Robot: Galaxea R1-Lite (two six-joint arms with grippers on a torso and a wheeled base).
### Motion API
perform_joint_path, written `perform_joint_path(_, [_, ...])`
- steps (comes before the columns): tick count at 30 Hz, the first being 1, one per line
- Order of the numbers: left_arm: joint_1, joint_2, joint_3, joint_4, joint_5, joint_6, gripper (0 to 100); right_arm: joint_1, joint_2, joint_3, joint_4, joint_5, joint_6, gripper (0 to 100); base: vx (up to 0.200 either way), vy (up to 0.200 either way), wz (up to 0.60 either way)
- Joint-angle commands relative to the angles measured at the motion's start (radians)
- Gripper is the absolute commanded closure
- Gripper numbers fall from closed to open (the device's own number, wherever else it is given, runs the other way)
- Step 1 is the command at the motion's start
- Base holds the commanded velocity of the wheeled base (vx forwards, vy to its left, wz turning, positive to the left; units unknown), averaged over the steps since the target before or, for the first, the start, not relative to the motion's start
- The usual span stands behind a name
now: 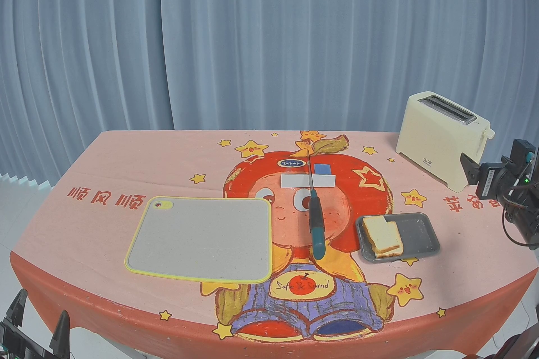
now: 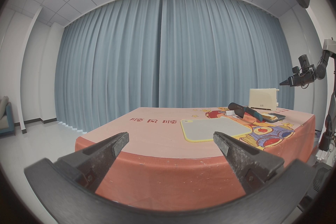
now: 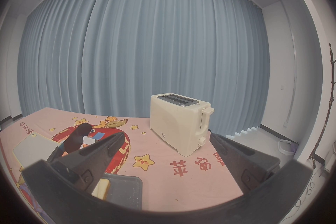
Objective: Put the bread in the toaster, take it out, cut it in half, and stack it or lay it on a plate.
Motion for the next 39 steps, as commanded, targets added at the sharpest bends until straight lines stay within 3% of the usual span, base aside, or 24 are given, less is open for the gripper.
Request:
perform_joint_path(1, [0.000, -0.016, 0.018, 0.000, 0.000, 0.000, 0, -0.040, -0.064, 0.029, 0.000, 0.026, -0.008, 0, 0.000, 0.000, 0.00])
perform_joint_path(15, [0.000, -0.016, 0.018, 0.000, 0.000, 0.000, 0, -0.042, -0.188, 0.137, 0.005, 0.041, -0.012, 0, 0.000, 0.000, 0.00])
perform_joint_path(23, [0.000, -0.016, 0.018, 0.000, 0.000, 0.000, 0, -0.039, -0.311, 0.256, 0.013, 0.046, -0.055, 0, 0.000, 0.000, 0.00])
perform_joint_path(28, [0.000, -0.016, 0.018, 0.000, 0.000, 0.000, 0, -0.040, -0.357, 0.296, 0.013, 0.079, -0.084, 0, 0.000, 0.000, 0.00])
perform_joint_path(36, [0.000, -0.016, 0.018, 0.000, 0.000, 0.000, 0, -0.037, -0.435, 0.367, 0.014, 0.087, -0.086, 0, 0.000, 0.000, 0.00])
perform_joint_path(39, [0.000, -0.016, 0.018, 0.000, 0.000, 0.000, 0, -0.042, -0.484, 0.411, 0.014, 0.136, -0.091, 0, 0.000, 0.000, 0.00])
